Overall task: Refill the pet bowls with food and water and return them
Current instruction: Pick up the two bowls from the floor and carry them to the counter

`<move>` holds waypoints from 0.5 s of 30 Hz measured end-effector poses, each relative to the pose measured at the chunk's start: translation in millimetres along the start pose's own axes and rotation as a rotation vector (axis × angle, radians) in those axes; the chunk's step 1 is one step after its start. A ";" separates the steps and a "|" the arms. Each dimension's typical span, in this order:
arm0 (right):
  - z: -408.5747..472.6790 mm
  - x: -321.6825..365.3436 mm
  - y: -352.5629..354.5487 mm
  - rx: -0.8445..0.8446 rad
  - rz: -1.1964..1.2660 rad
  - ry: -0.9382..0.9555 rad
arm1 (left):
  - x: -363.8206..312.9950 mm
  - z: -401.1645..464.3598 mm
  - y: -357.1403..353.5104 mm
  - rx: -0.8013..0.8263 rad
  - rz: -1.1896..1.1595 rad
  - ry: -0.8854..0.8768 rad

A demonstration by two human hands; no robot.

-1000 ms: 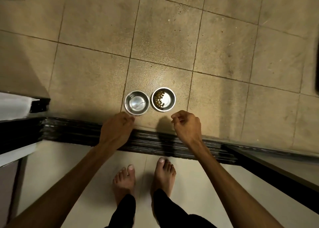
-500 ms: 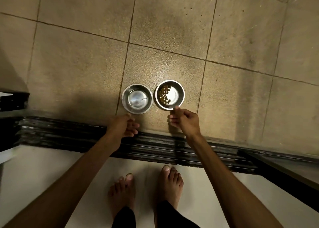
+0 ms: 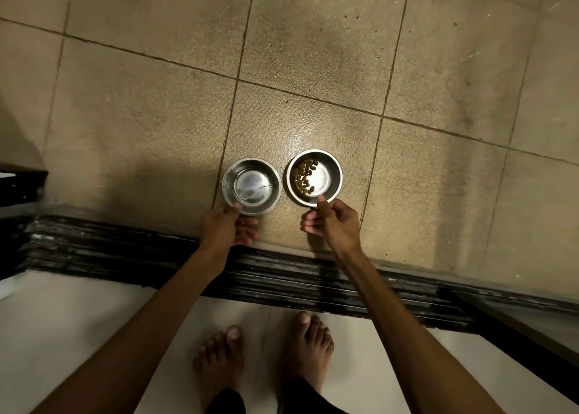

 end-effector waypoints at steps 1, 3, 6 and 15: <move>0.8 0.5 0.5 0.006 -0.005 0.014 | 0.1 0.6 0.1 0.000 0.008 -0.016; 1.5 2.2 2.3 0.010 -0.020 0.044 | 0.5 0.5 0.5 0.001 0.023 -0.048; 1.0 4.4 5.0 0.011 -0.024 0.083 | -0.8 -1.9 -0.1 0.004 0.025 -0.097; 1.0 15.4 17.3 -0.006 -0.001 0.128 | -7.8 -4.3 4.7 -0.050 0.057 -0.123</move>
Point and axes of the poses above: each hand's wrist, its own z-axis towards the middle knuckle, its own y-axis out of the back of the hand, x = y × z, the point moved 9 cm from there along z, towards the middle knuckle, and after that the axes turned 9 degrees about y, right-handed, at the moved point
